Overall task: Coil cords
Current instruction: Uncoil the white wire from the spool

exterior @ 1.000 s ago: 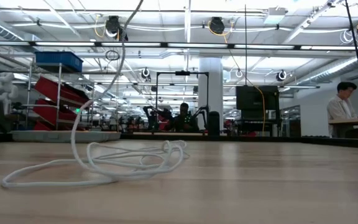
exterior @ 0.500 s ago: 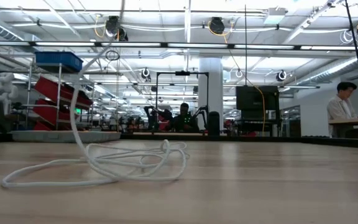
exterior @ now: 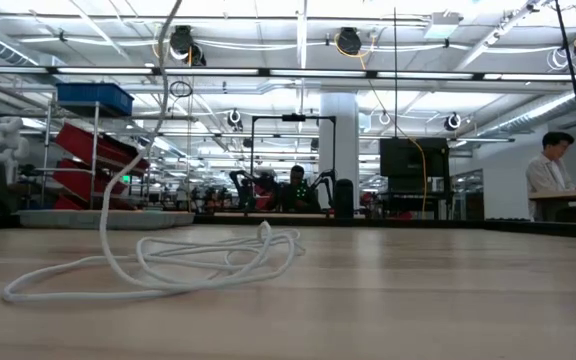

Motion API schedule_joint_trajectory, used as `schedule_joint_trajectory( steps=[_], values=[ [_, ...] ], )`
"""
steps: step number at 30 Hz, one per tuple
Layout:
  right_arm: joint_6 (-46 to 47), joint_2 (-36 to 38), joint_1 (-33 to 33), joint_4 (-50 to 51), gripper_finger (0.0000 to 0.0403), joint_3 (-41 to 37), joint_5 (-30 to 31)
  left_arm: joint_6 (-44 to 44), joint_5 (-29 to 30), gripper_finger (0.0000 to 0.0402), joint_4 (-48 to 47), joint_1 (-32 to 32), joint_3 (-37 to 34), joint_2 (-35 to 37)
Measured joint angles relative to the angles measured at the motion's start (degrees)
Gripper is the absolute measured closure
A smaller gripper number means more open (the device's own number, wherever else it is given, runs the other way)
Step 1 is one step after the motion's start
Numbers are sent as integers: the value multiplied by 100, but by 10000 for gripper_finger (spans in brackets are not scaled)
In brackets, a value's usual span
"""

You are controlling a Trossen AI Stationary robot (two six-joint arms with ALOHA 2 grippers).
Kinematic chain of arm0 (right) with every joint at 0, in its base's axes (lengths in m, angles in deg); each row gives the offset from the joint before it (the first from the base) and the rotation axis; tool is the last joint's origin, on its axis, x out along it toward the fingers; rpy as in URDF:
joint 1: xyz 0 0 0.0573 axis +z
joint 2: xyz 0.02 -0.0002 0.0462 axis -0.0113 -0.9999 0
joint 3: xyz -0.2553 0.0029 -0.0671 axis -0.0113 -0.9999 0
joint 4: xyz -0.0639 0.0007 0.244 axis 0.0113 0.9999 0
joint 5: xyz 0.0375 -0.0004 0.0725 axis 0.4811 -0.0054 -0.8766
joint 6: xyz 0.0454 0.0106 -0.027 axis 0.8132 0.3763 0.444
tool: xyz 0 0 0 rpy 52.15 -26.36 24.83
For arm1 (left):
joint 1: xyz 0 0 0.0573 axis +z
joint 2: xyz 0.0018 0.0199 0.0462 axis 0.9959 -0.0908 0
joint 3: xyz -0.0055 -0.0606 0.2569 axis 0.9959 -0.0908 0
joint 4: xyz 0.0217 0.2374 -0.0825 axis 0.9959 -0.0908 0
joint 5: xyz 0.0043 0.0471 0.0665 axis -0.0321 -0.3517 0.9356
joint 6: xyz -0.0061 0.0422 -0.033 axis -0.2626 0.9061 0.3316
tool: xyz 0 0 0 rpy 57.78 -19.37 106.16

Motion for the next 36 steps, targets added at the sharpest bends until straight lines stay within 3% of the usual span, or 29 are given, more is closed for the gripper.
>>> schedule_joint_trajectory(
  steps=[17,30,36],
  values=[
    [777,0,-279,1239,403,0,60,353,-64,400,628,-493,90,2],
    [1152,1,-280,2240,403,0,1218,1260,-66,400,1124,-1183,90,7],
    [1354,55,-230,2471,403,0,1391,1407,-55,400,1106,-1512,92,7]
  ],
)
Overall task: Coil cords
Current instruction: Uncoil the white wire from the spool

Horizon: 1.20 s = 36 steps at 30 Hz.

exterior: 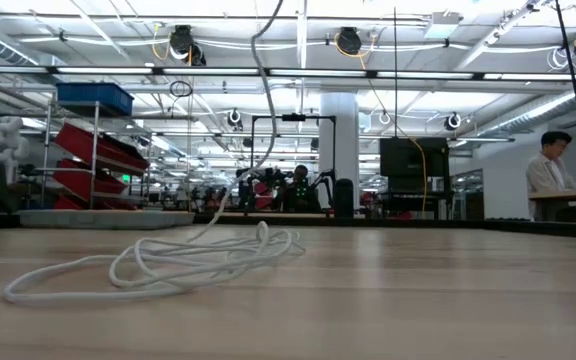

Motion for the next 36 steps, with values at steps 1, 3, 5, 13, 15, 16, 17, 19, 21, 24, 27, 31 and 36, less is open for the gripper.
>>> schedule_joint_trajectory(
  steps=[1,3,5,13,15,16,17,19,21,24,27,31,36],
  values=[
    [7,7,13,-3,403,0,9,2,48,400,-10,-50,0,0],
    [3,45,49,7,403,0,6,8,304,400,-19,-133,0,0],
    [2,112,87,10,403,0,-17,-8,586,400,-192,-178,7,4],
    [-272,365,424,-207,403,-2,-32,-47,630,400,-744,-141,7,7],
    [-447,394,538,-433,403,-2,-33,-48,629,400,-757,-132,7,7],
    [-561,412,598,-544,403,-2,-33,-51,630,400,-757,-132,7,7],
    [-699,418,660,-688,403,-2,-32,-52,632,400,-763,-132,7,7],
    [-1022,438,788,-1022,403,-2,-38,-55,632,400,-838,-141,7,7],
    [-1343,474,927,-1367,403,-2,-62,-55,629,400,-873,-163,7,7],
    [-1809,491,1122,-1938,403,-2,-85,-55,632,400,-871,-163,7,7],
    [-2182,491,1240,-2367,403,-2,-358,-55,632,400,-875,-146,7,7],
    [-2407,491,1307,-2753,403,-2,-785,-77,632,400,-888,-104,7,7],
    [-2592,491,1318,-2941,403,-2,-1294,-75,640,400,-891,-28,-49,2]
  ],
)
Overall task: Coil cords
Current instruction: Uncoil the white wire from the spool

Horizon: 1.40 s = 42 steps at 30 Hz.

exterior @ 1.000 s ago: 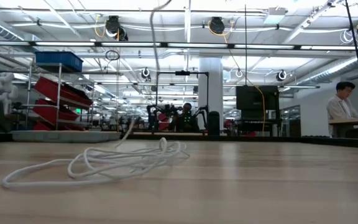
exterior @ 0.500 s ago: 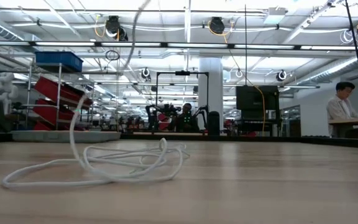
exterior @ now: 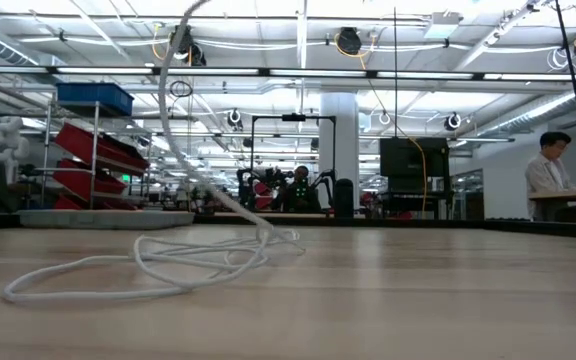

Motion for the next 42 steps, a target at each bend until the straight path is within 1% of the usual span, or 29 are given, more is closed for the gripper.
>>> schedule_joint_trajectory(
  steps=[5,8,14,22,27,29,31,37,42],
  values=[
    [-20,0,-43,-170,403,0,-675,14,0,400,-223,232,-63,-13],
    [22,2,-75,-179,403,0,-880,-88,9,400,-301,422,-63,-13],
    [62,-42,-163,-161,403,0,-888,-173,35,400,-302,861,-65,-13],
    [500,-148,-459,-34,403,0,-901,-689,35,400,-276,1296,-65,-13],
    [585,-273,-654,-137,403,0,-1191,-888,-1,400,-218,1479,-65,-13],
    [648,-284,-735,-105,403,0,-1189,-1014,-9,400,-201,1540,-65,-13],
    [746,-316,-827,-74,403,0,-1189,-1173,-133,400,-94,1592,-67,-13],
    [1084,-495,-1066,64,403,0,-1187,-1180,-817,400,609,1616,-67,-13],
    [1352,-514,-1220,464,403,2,-1151,-1163,-1028,400,977,1605,-67,-13]
  ],
)
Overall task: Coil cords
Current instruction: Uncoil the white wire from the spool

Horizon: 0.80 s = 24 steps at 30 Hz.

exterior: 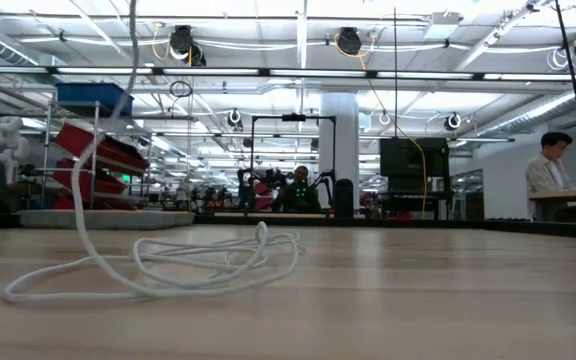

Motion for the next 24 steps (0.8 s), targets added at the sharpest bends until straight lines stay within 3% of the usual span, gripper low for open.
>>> schedule_joint_trajectory(
  steps=[8,17,24],
  values=[
    [288,-2,-187,499,403,-2,75,-2,-417,400,308,2,2,2],
    [824,0,-240,1540,402,-2,1228,24,-410,400,304,-166,120,2],
    [735,41,-8,1610,341,-2,1545,39,125,400,219,-162,122,2]
  ],
)
